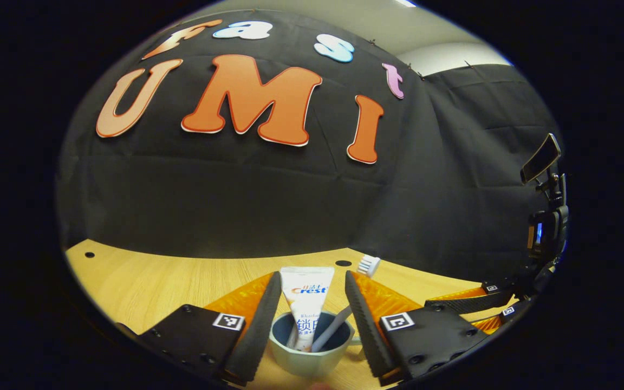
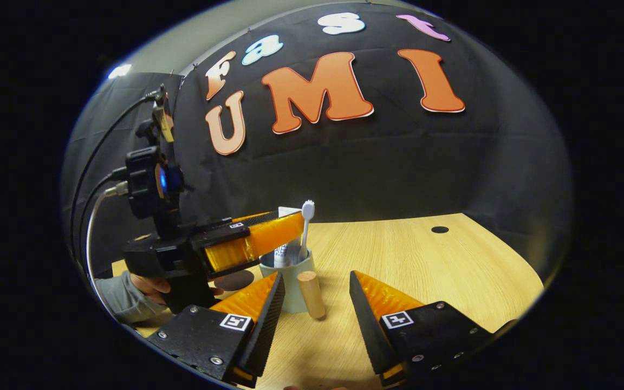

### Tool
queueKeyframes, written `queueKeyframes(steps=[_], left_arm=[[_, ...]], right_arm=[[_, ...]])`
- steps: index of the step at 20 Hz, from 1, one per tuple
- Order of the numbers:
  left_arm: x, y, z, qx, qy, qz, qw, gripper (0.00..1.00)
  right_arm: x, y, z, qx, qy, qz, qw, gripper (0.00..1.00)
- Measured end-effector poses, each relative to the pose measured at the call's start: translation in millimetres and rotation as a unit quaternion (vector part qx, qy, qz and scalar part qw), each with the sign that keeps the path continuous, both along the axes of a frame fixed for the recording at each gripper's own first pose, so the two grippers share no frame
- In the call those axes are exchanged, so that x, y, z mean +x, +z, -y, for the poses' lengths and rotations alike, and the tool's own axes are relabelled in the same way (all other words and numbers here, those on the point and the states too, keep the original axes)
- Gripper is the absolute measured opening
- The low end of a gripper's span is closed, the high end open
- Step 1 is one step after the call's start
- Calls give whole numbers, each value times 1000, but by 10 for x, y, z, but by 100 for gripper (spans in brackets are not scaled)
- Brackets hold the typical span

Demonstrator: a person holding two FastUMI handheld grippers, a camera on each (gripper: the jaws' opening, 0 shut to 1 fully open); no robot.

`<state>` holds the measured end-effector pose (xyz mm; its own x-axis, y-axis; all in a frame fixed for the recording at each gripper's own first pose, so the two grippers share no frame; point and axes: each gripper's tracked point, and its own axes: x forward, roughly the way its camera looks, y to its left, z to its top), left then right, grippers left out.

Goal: Put the toothbrush and toothpaste on the desktop into the cup, then pick up the cup and place it on the coaster on the desktop.

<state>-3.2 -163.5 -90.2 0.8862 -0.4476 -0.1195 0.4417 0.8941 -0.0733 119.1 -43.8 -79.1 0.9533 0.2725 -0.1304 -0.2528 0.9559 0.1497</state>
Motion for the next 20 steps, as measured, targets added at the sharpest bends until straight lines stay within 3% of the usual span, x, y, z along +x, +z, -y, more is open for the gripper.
queueKeyframes(steps=[1,5,14,20], left_arm=[[-21,26,13,4,-2,-1,1000,84],[-160,322,-27,-11,-14,10,1000,98],[-346,743,-484,14,5,22,1000,98],[-402,782,-809,30,33,19,999,98]], right_arm=[[23,34,9,-2,-2,6,1000,73],[92,35,-31,-21,13,-4,1000,73],[208,-26,-104,-59,39,-49,996,72],[266,-96,-235,-121,75,-94,985,72]])
